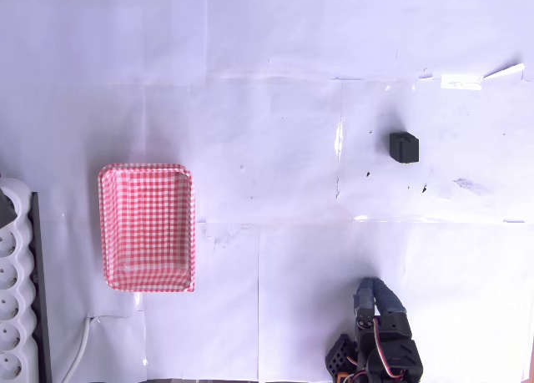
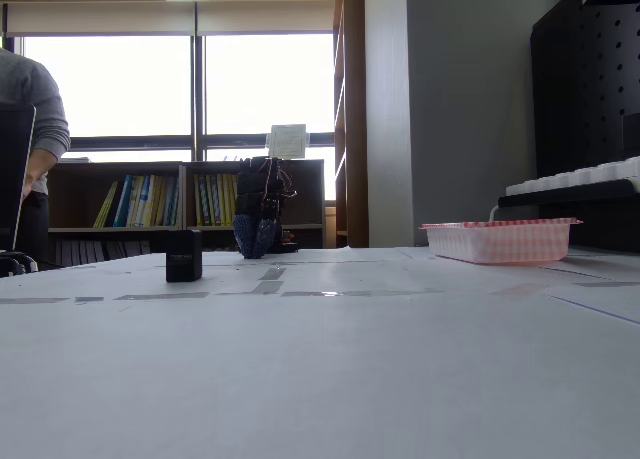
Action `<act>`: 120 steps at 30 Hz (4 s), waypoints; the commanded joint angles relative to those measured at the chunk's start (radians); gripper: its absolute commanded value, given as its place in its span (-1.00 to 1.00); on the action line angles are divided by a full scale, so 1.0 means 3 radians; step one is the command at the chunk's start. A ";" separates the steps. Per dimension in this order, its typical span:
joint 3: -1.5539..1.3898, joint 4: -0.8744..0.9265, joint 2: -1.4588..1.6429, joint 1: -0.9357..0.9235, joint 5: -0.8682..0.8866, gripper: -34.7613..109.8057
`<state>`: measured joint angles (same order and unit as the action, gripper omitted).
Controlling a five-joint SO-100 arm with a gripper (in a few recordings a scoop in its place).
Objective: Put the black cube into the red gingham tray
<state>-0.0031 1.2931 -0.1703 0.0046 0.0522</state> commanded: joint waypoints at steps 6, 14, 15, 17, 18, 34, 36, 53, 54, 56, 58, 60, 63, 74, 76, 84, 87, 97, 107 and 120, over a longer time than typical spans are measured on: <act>-0.0036 0.0169 -0.0051 0.0010 0.0061 -0.51; -0.0036 0.0169 -0.0051 0.0010 0.0061 -0.51; -0.0036 0.0169 -0.0051 0.0010 0.0061 -0.51; -0.0036 0.0169 -0.0051 0.0010 0.0061 -0.51; -0.0036 0.0169 -0.0051 0.0010 0.0061 -0.51; -0.0036 0.0169 -0.0051 0.0010 0.0061 -0.51; -0.0036 0.0169 -0.0051 0.0010 0.0061 -0.51; -0.0036 0.0169 -0.0051 0.0010 0.0061 -0.51; -0.0036 0.0169 -0.0051 0.0010 0.0061 -0.51; -0.0036 0.0169 -0.0051 0.0010 0.0061 -0.51; -0.0036 0.0169 -0.0051 0.0010 0.0061 -0.51; -0.0036 0.0169 -0.0051 0.0010 0.0061 -0.51; -0.0036 0.0169 -0.0051 0.0010 0.0061 -0.51; -0.0036 0.0169 -0.0051 0.0010 0.0061 -0.51; -0.0036 0.0169 -0.0051 0.0010 0.0061 -0.51; -0.0036 0.0169 -0.0051 0.0010 0.0061 -0.51; -0.0036 0.0169 -0.0051 0.0010 0.0061 -0.51; -0.0041 0.0046 0.0138 -0.0015 0.0491 -0.51; -0.0066 -0.4152 0.2424 -0.0225 0.0419 -0.42; -0.0077 -0.7072 0.4827 -0.0153 0.0245 -0.20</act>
<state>-0.0184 -0.6397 1.1459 -0.0368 0.1473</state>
